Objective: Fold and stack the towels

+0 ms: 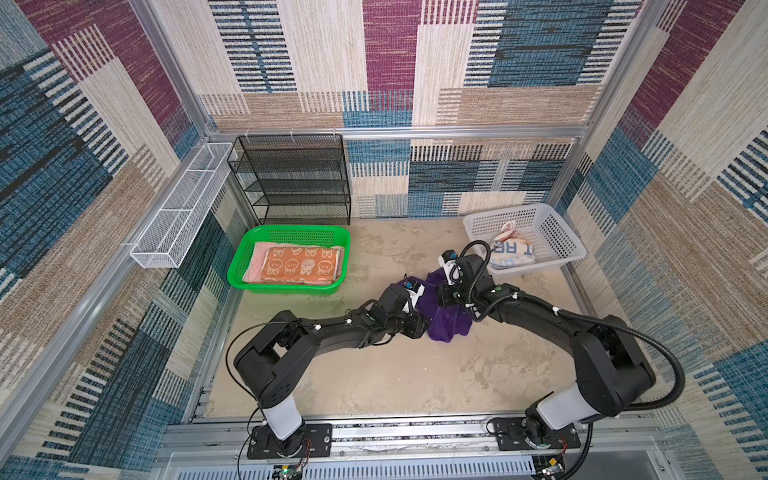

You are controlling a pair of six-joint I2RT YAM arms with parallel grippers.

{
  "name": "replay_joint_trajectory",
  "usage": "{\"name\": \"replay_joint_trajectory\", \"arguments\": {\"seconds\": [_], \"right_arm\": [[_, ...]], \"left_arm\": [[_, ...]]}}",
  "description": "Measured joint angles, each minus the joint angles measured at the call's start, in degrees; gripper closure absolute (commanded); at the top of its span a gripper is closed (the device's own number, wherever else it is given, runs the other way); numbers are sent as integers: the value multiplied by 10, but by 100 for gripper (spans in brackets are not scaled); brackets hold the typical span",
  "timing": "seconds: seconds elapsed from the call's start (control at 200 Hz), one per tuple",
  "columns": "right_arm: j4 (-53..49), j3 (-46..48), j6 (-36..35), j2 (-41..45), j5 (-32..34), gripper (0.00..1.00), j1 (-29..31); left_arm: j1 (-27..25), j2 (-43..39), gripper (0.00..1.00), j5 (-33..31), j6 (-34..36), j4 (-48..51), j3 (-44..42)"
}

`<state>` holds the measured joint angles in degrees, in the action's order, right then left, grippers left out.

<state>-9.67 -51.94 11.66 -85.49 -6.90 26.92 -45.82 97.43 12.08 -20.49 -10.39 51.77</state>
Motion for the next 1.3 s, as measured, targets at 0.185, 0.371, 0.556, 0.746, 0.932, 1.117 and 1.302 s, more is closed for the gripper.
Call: {"name": "replay_joint_trajectory", "arguments": {"seconds": [0.185, 0.371, 0.556, 0.746, 0.932, 1.117, 1.302], "right_arm": [[-34, 22, -26, 98, 104, 100, 0], [-46, 26, -67, 158, 184, 100, 0], [-35, 15, -112, 186, 205, 100, 0], [-24, 15, -146, 193, 170, 100, 0], [-9, 56, -138, 188, 54, 100, 18], [6, 135, -99, 198, -58, 100, 60], [10, 190, -33, 208, -92, 100, 72]], "left_arm": [[17, -51, 2, -47, 55, 39, 37], [45, -58, 1, -76, 117, 78, 96], [65, -12, 1, -86, 182, 115, 181], [80, 40, 2, -58, 211, 148, 242], [98, 37, 2, -47, 211, 143, 224], [142, -9, 2, -42, 197, 131, 168], [152, -26, 4, -42, 194, 129, 156]]}}
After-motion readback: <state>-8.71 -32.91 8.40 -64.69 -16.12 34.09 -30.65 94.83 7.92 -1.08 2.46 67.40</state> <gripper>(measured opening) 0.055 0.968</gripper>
